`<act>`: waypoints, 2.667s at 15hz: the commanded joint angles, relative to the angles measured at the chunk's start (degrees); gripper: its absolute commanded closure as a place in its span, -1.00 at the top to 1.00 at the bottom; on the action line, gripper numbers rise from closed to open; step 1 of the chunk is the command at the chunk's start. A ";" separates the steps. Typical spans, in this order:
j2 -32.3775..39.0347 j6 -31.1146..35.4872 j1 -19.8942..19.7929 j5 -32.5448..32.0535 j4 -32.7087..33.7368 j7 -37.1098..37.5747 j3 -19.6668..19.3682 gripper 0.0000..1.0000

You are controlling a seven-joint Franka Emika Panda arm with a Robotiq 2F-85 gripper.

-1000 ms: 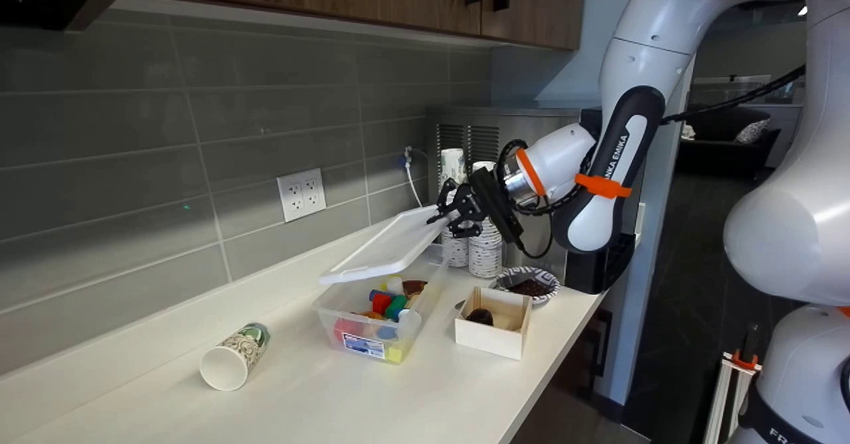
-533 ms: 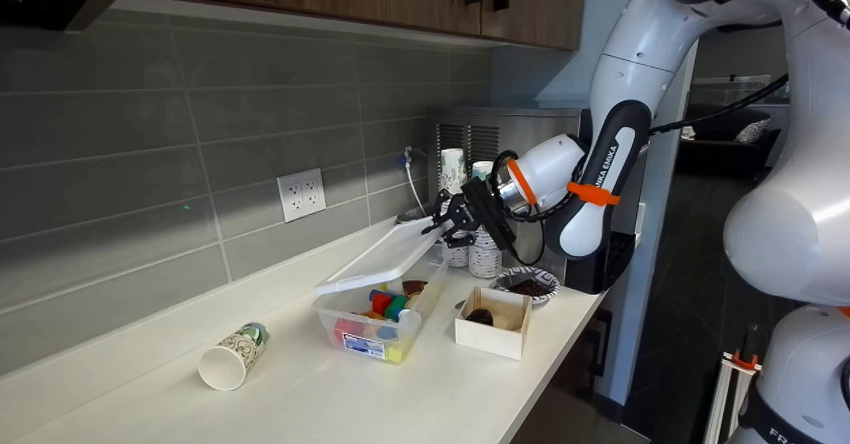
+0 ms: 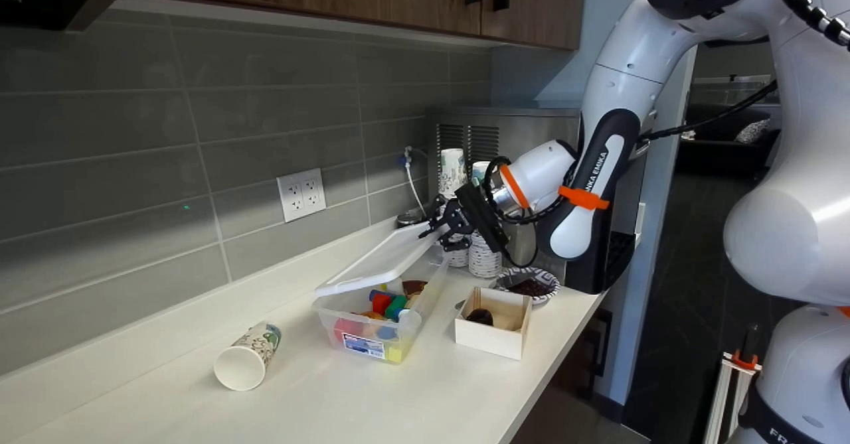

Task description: Put the lid on the bowl

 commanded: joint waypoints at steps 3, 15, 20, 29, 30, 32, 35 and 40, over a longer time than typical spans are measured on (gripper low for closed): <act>3.57 -2.45 0.00 -2.24 5.01 1.80 0.92 -0.96; 6.17 -4.22 -0.01 -4.11 6.96 1.67 1.97 -0.35; 5.06 -4.09 -0.41 -4.37 6.17 1.70 1.83 0.18; 2.16 -6.33 -2.24 -5.32 4.38 3.99 2.46 1.00; 2.31 -7.23 -2.47 -6.30 4.47 4.86 2.72 1.00; 2.62 -9.37 -3.11 -9.53 4.47 7.54 3.71 1.00; 3.29 -13.07 -4.23 -16.49 4.47 13.17 5.49 1.00; 1.20 -15.59 -5.10 -23.04 3.62 19.68 6.91 1.00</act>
